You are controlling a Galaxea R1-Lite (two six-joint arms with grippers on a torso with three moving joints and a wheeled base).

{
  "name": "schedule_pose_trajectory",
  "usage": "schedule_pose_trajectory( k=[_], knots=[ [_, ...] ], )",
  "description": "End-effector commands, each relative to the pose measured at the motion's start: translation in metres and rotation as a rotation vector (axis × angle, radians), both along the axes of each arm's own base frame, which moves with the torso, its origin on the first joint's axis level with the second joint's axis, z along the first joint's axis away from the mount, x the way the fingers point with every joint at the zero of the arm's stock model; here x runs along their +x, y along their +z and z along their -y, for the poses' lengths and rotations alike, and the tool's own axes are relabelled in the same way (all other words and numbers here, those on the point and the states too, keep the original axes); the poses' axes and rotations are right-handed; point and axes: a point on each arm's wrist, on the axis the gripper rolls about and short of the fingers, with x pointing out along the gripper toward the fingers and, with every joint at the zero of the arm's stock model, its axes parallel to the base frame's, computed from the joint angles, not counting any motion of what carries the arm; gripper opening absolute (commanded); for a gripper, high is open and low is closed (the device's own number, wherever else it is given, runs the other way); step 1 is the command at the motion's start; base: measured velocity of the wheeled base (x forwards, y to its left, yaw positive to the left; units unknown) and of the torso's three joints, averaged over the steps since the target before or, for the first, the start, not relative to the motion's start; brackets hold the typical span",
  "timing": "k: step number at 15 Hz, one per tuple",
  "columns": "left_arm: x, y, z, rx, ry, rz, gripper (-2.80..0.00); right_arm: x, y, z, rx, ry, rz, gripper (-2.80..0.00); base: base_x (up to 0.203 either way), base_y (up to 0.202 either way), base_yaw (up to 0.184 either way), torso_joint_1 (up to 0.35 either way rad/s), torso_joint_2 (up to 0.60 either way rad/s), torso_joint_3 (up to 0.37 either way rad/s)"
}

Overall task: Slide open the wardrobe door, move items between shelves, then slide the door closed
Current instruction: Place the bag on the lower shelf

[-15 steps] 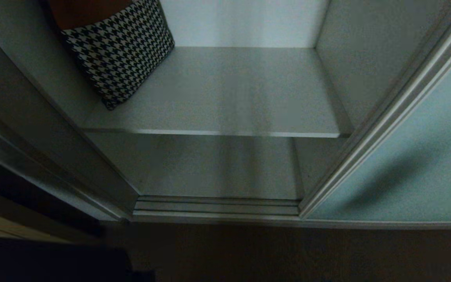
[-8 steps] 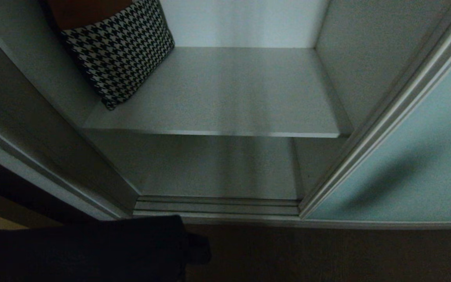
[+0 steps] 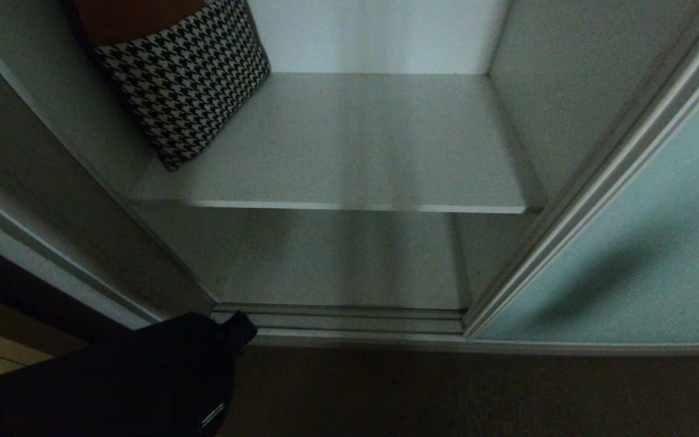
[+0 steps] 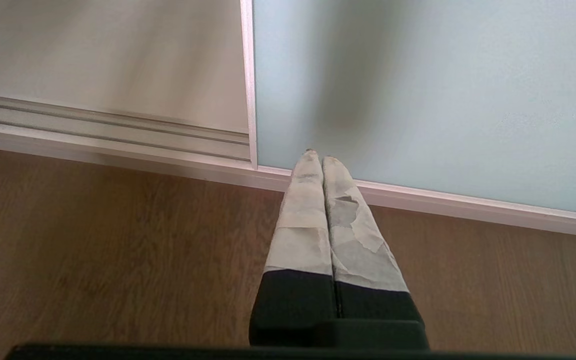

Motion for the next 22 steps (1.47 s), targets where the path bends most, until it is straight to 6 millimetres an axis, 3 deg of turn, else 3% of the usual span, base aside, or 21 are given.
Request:
schedule_pose_trajectory(
  k=[1, 11, 22],
  knots=[
    [0.004, -0.001, 0.001, 0.002, 0.001, -0.014, -2.80, 0.000, 0.000, 0.000, -0.001, 0.001, 0.002, -2.80, 0.000, 0.000, 0.000, 0.000, 0.00, 0.000],
    [0.008, 0.001, 0.001, 0.002, 0.003, 0.018, -2.80, 0.000, 0.000, 0.000, -0.001, 0.001, 0.002, -2.80, 0.000, 0.000, 0.000, 0.000, 0.00, 0.000],
    [0.003, -0.016, 0.000, 0.062, 0.003, -0.014, -2.80, 0.000, 0.000, 0.000, -0.001, 0.001, 0.002, -2.80, 0.000, 0.000, 0.000, 0.000, 0.00, 0.000]
  ],
)
